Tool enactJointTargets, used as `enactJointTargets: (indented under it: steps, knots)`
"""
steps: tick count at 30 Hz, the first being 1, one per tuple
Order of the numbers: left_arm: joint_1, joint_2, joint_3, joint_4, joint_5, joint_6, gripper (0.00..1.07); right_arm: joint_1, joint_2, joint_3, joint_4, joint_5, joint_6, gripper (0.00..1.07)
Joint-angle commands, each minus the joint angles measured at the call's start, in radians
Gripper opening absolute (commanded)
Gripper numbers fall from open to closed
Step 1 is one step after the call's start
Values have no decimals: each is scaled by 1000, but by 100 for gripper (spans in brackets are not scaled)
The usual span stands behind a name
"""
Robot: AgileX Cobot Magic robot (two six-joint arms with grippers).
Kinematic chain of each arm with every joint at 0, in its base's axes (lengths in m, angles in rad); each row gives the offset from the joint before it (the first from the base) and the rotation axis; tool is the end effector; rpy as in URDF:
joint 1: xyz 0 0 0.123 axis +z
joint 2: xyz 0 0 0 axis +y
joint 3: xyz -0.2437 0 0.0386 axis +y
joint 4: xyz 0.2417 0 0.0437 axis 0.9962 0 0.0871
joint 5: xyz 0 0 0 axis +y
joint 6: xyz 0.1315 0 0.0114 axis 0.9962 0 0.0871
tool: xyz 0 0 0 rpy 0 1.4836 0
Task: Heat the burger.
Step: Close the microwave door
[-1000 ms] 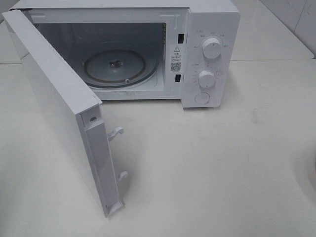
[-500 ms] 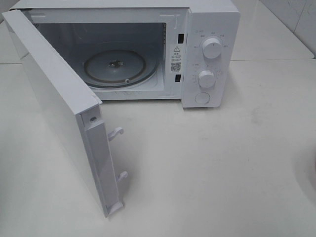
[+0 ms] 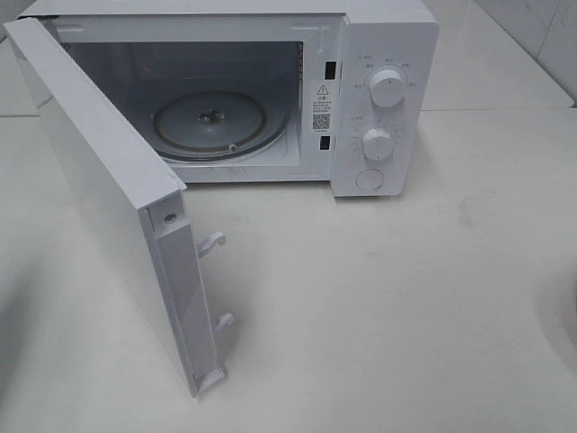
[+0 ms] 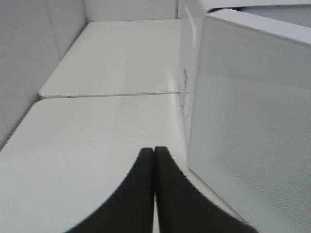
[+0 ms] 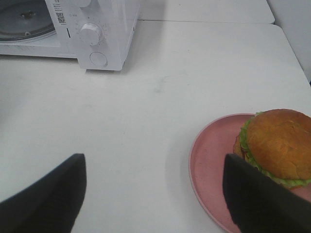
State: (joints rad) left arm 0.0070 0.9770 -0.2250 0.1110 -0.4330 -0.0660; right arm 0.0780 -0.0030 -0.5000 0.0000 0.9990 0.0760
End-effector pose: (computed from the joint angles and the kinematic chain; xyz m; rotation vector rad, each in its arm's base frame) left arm 0.2303 -0.0045 0.1827 0.0582 1.8038 -0.0122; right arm 0.0678 0.0053 0.2631 -0.0020 1.9810 0.1001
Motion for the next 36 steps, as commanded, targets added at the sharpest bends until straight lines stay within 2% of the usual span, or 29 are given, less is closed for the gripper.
enactJointTargets:
  steps: [1,5,9,16,17,24,30,36]
  knots:
    - [-34,58,3,62,-80,-53,0,-7,-30,2,-5,-1,-11,75]
    - [-82,159,3,75,-195,-80,0,-7,-30,2,-5,-1,-11,75]
    - [-159,283,3,91,-321,-79,0,-7,-30,2,-5,-1,-11,75]
    - [-267,403,1,93,-434,-79,0,-7,-30,2,0,-1,-14,75]
    - [-308,432,-1,84,-471,-78,0,-7,-30,2,0,-1,-14,75]
    - [-391,532,-6,-16,-579,-71,0,-7,-30,2,0,-1,-12,75]
    - [-464,634,-79,-24,-611,-71,0,-7,-30,2,0,-1,-12,75]
    - [-479,695,-164,-20,-611,-72,0,-7,-30,2,0,-1,-11,75]
